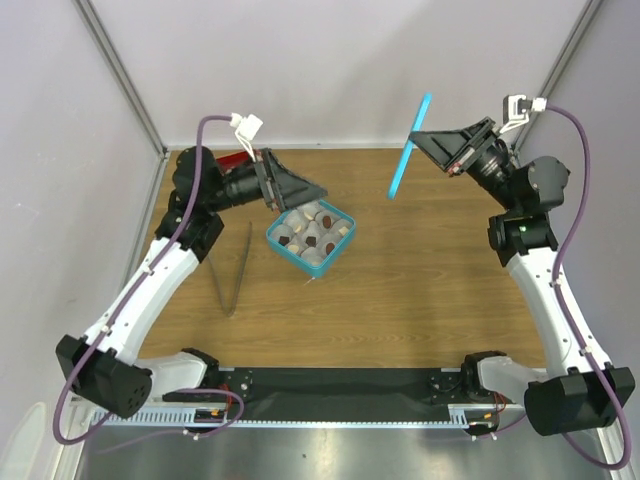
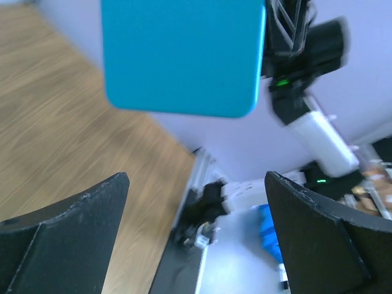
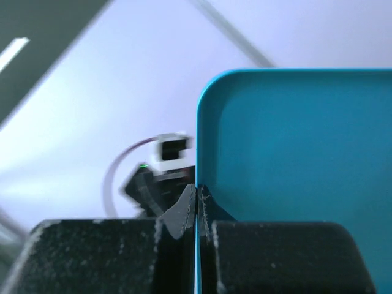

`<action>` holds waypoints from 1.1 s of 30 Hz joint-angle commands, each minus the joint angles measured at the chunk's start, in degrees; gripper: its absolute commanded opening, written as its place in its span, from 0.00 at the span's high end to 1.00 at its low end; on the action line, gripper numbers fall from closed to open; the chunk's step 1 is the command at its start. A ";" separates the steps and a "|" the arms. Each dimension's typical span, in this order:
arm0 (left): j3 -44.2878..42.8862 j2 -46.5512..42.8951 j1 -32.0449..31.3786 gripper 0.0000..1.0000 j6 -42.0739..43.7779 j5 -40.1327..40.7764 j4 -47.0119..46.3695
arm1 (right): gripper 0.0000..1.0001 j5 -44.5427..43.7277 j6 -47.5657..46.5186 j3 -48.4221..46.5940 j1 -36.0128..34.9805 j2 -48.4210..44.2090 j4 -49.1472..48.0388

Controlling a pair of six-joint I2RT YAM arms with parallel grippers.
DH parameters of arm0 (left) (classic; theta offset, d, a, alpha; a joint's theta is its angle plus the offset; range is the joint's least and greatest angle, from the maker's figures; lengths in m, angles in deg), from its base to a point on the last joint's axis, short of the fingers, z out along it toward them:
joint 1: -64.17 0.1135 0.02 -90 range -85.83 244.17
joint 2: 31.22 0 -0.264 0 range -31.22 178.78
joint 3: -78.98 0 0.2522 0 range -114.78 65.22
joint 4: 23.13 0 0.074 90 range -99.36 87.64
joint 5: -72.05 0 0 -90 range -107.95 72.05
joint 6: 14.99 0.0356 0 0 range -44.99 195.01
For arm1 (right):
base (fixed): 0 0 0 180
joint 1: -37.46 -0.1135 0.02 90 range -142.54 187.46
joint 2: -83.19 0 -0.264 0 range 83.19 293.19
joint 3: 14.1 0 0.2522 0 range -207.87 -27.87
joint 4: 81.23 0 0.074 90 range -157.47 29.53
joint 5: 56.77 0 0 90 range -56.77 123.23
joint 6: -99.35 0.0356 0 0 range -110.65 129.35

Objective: Pack the chocolate

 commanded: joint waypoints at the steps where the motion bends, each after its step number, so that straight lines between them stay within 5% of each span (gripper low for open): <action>1: 0.72 4.85 3.22 0.00 -15.93 -10.98 -27.21 | 1.00 5.88 15.11 -5.95 -0.27 1.20 -23.98; 8: -11.05 17.77 4.63 0.00 -26.28 -15.83 -39.35 | 1.00 10.19 29.10 -5.18 -1.50 3.67 -43.32; 19: -26.69 40.80 3.23 0.02 -64.71 -10.40 -89.19 | 1.00 9.75 30.71 -6.76 -7.03 4.28 -47.28; 28: -28.12 41.18 -0.99 0.03 -61.83 -9.26 -88.07 | 1.00 8.17 30.87 -3.77 -7.48 4.46 -49.30; 33: -29.43 44.87 -2.05 0.17 -70.70 -6.00 -99.31 | 1.00 7.12 33.06 -1.40 -7.22 5.95 -52.90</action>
